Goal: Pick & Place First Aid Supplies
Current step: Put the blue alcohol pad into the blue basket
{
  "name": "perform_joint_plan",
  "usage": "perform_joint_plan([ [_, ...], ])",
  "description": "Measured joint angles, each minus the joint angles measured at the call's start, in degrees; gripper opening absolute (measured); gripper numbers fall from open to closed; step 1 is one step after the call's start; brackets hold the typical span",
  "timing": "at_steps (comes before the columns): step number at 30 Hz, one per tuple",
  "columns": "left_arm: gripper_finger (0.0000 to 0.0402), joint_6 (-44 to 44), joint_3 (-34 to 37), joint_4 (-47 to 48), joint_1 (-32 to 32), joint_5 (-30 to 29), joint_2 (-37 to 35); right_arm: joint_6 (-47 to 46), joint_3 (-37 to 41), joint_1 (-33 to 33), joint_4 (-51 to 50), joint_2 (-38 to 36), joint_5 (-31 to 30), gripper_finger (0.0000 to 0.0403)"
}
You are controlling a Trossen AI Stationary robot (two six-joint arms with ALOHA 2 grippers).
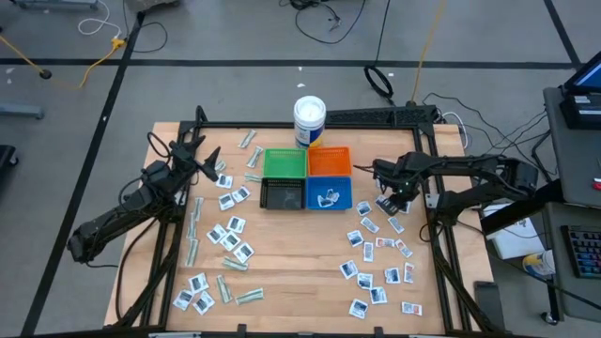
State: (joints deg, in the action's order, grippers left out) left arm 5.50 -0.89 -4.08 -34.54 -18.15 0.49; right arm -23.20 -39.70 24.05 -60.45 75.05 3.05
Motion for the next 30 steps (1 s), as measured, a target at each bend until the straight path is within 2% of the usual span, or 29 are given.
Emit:
perform_joint_plan([
  [8,0.0308,0.0,0.0,0.0,0.0,0.0,0.0,5.9,1.0,0.0,0.5,2.3,0.0,0.0106],
  [18,0.0308,0.0,0.0,0.0,0.0,0.0,0.0,4.8,0.9,0.0,4.3,9.7,1.6,0.0103],
  [21,0.0308,0.0,0.0,0.0,0.0,0.0,0.0,4.4,0.9,0.0,4.4,11.5,2.0,0.0084],
  [26,0.0308,0.0,0.0,0.0,0.0,0.0,0.0,4.2,1.0,0.0,4.5,11.9,2.1,0.0013],
  [30,0.0308,0.0,0.0,0.0,0.0,0.0,0.0,3.2,0.9,0.0,4.3,11.4,1.9,0.0006],
])
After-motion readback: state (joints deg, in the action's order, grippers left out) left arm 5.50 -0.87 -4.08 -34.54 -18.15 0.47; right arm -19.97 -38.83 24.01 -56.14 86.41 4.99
